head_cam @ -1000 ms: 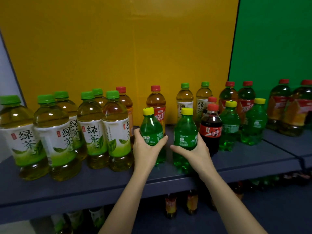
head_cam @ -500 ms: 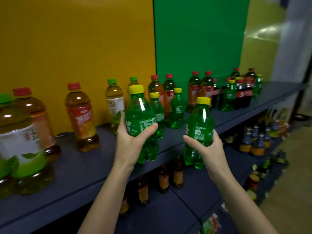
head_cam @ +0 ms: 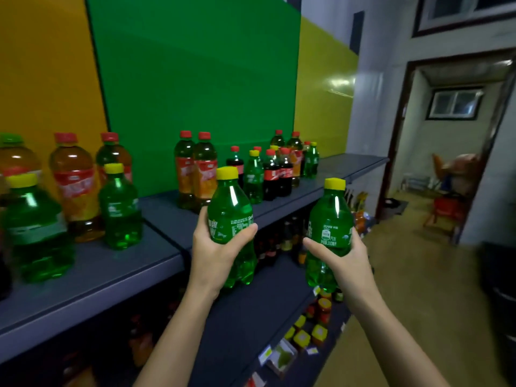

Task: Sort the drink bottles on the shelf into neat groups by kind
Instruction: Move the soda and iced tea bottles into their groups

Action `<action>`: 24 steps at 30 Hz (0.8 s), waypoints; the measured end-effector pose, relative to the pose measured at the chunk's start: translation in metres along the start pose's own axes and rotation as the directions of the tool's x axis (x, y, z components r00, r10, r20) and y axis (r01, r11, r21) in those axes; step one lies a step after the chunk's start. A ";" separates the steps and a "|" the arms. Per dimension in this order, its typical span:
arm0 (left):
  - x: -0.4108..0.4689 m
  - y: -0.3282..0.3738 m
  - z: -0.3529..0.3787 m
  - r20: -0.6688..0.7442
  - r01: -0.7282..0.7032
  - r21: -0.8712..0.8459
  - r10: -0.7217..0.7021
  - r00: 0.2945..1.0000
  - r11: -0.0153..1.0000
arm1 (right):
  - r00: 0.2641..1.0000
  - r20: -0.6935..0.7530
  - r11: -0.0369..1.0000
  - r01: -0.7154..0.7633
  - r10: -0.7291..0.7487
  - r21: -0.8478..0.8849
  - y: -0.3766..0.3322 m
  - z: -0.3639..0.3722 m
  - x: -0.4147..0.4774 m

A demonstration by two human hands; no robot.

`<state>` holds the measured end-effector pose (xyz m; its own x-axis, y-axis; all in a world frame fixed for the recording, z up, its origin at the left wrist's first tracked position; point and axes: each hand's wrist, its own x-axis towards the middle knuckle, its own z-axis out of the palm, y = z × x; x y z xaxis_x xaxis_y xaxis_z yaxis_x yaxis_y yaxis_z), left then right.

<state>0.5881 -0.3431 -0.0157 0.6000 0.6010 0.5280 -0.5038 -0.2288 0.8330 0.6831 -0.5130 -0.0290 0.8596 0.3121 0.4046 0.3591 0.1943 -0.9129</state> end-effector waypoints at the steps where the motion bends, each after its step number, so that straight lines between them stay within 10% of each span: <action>1: 0.004 -0.008 0.017 -0.002 0.006 -0.006 -0.006 1.000 1.000 | 1.000 -0.009 1.000 0.007 -0.007 -0.004 0.005 -0.015 0.011; 24: 0.213 -0.187 0.280 0.087 0.028 0.049 -0.033 0.996 0.998 | 0.992 0.028 0.986 0.129 -0.126 -0.110 0.133 -0.159 0.320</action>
<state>0.9838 -0.3868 -0.0125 0.6678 0.5394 0.5129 -0.4555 -0.2489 0.8547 1.0639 -0.5354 -0.0297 0.7968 0.3111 0.5180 0.5043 0.1297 -0.8537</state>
